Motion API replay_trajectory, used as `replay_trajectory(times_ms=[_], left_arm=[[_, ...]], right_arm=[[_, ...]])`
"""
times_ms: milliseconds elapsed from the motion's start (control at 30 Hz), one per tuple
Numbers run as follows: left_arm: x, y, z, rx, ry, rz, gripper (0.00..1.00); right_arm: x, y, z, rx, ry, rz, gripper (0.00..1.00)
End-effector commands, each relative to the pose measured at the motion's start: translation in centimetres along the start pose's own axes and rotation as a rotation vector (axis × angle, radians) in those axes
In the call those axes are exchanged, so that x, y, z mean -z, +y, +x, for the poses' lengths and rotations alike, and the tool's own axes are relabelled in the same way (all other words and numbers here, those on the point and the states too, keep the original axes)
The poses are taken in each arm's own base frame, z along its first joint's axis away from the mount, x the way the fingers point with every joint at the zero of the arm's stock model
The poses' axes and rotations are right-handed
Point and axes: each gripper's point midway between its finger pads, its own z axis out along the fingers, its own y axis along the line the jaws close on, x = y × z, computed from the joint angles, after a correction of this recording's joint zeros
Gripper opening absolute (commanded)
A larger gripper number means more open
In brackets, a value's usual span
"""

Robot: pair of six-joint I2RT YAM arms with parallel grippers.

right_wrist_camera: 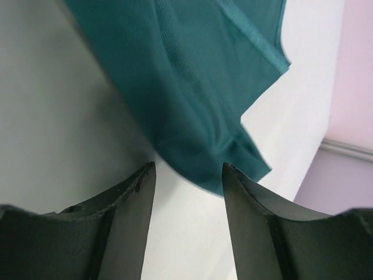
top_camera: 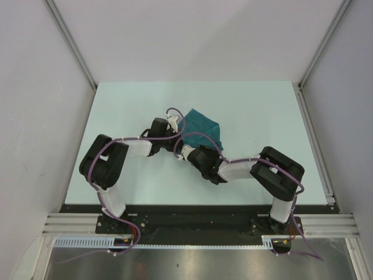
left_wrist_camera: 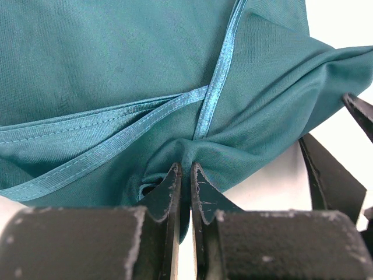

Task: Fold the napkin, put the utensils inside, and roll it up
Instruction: Roll the napkin with the utensil

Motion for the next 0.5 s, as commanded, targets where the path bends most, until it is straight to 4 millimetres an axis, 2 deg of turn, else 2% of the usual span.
replay_trajectory(times_ms=[0,133,267,400,467], left_arm=[[1.4,3.1,10.6,0.126,0.349,-0.122,0.06],[1.4,3.2,10.3,0.129,0.342,-0.124,0.06],[1.4,3.0,10.0,0.124,0.334,-0.113,0.05],[1.3,2.7,9.3,0.115,0.317,-0.093,0.06],[1.2,2.5,8.8,0.115,0.305,-0.089,0.08]], right_arm=[[-2.0,0.3,-0.4,0.079,-0.021,0.031,0.55],[-2.8,1.2,-0.6,0.102,-0.033,-0.037,0.50],[-2.6,1.6,-0.7,0.089,-0.039,-0.101,0.19],[-2.1,2.9,-0.4,0.090,-0.021,-0.183,0.08],[-2.1,3.2,-1.2,0.067,-0.038,-0.212,0.02]])
